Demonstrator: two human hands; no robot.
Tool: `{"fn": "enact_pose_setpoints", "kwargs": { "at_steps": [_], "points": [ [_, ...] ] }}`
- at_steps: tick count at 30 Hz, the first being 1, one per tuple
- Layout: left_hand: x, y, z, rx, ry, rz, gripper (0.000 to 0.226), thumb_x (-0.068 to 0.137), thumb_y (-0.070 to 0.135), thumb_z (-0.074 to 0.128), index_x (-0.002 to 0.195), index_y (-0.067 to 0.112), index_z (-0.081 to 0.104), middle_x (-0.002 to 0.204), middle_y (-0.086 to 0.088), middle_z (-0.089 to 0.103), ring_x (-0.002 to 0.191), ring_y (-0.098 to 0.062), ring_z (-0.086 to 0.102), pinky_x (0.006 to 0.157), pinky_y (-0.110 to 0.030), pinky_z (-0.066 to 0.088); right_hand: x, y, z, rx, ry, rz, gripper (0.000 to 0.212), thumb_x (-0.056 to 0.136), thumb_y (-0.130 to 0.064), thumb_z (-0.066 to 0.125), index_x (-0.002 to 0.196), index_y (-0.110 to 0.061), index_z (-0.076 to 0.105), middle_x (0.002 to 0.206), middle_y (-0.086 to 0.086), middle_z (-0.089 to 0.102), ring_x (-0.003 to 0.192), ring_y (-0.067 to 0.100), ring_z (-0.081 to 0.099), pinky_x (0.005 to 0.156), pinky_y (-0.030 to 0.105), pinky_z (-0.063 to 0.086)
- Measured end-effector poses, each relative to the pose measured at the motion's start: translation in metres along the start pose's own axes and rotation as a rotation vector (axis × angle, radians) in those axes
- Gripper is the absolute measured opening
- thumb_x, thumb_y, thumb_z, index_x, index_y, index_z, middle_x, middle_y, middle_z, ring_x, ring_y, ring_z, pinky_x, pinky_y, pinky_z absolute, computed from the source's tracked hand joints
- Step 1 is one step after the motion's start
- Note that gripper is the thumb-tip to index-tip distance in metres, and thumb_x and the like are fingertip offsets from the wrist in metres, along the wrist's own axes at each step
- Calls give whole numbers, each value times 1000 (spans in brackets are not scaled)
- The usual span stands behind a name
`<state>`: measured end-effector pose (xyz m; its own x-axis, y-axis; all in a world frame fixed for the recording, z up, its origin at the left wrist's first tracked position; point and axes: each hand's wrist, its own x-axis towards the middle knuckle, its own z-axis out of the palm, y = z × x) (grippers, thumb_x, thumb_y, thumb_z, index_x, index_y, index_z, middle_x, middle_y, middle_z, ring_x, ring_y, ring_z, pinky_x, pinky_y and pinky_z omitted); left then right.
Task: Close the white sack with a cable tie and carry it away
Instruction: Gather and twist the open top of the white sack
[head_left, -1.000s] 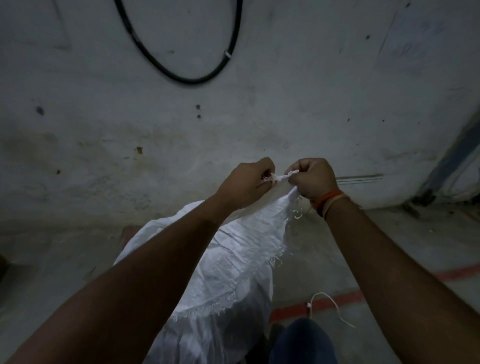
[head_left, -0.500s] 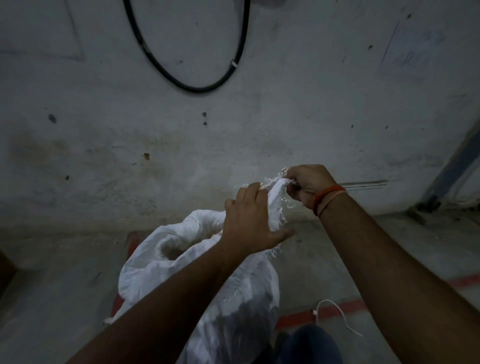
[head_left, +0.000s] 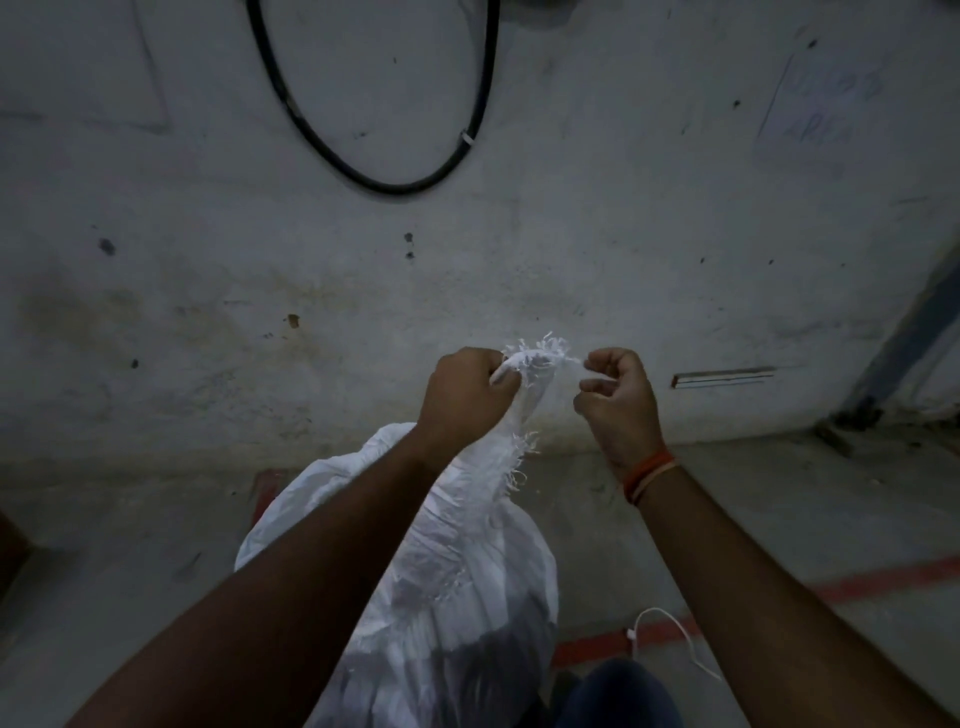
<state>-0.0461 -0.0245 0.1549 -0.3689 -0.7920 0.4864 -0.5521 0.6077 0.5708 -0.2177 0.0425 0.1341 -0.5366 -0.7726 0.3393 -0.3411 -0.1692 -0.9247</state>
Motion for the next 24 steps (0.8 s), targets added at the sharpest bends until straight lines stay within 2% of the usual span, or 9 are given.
{"fn": "enact_pose_setpoints", "kwargs": {
  "at_steps": [4, 7, 9, 12, 14, 16, 20, 22, 24],
  "points": [
    [0, -4, -2, -136, -94, 12, 42, 97, 24, 53, 57, 18, 46, 54, 3, 44, 51, -11, 40, 49, -18, 26, -5, 18, 9, -14, -293, 48, 53, 76, -15, 82, 124, -17, 60, 126, 0, 64, 115, 18, 59, 95, 34, 50],
    [-2, -2, -3, -163, -132, 19, 34, 99, 21, 50, 68, 10, 57, 61, -3, 54, 56, -11, 45, 54, -23, 32, -4, 15, 18, 116, -406, 4, 38, 83, -17, 78, 119, -12, 69, 117, 4, 73, 112, 19, 67, 97, 36, 53],
    [-4, -1, -4, -159, -106, 46, 28, 96, 16, 52, 72, 7, 61, 67, -8, 59, 61, -14, 49, 58, -27, 35, -3, 7, 23, 155, -385, -16, 26, 87, -15, 73, 112, -7, 72, 108, 8, 76, 101, 18, 72, 91, 33, 56],
    [-9, -4, -2, -94, -45, 135, 12, 84, 15, 61, 93, 10, 68, 88, -4, 67, 80, -16, 58, 72, -24, 41, 2, -2, 28, 145, -350, -3, 10, 91, -14, 68, 95, -8, 75, 78, -5, 76, 69, 4, 70, 62, 21, 53],
    [-17, -7, 4, -36, -28, 206, 42, 75, 24, 66, 114, 11, 62, 108, -4, 64, 98, -16, 56, 85, -23, 41, 4, -5, 31, 114, -339, 10, 14, 93, -14, 66, 80, -18, 71, 57, -15, 68, 51, -7, 59, 51, 12, 43],
    [-28, -9, 12, 13, -6, 212, 65, 69, 37, 69, 128, 16, 52, 120, -2, 57, 109, -17, 53, 92, -31, 47, 5, -7, 33, 100, -322, 23, 20, 93, -18, 65, 75, -19, 70, 54, -14, 65, 48, -5, 55, 48, 11, 40],
    [-48, -32, 24, 231, -39, 162, 96, 66, 44, 74, 147, 22, 27, 147, -4, 35, 129, -23, 43, 101, -43, 47, 6, -10, 32, 191, -277, 92, 39, 96, -26, 60, 89, 12, 62, 71, 14, 56, 64, 24, 48, 52, 29, 38],
    [-63, -48, 24, 361, -20, 145, 94, 71, 37, 73, 149, 22, 24, 158, -10, 22, 140, -29, 34, 106, -47, 41, 7, -13, 31, 178, -264, 114, 35, 97, -30, 58, 81, 0, 65, 64, 8, 61, 58, 20, 56, 51, 27, 46],
    [-79, -54, 24, 462, 141, 163, 70, 82, 21, 59, 145, 21, 29, 159, -18, 24, 142, -33, 34, 105, -52, 38, 8, -13, 31, 187, -257, 124, 25, 97, -28, 60, 80, -11, 68, 64, -1, 65, 58, 11, 63, 52, 23, 52]
  ]
}}
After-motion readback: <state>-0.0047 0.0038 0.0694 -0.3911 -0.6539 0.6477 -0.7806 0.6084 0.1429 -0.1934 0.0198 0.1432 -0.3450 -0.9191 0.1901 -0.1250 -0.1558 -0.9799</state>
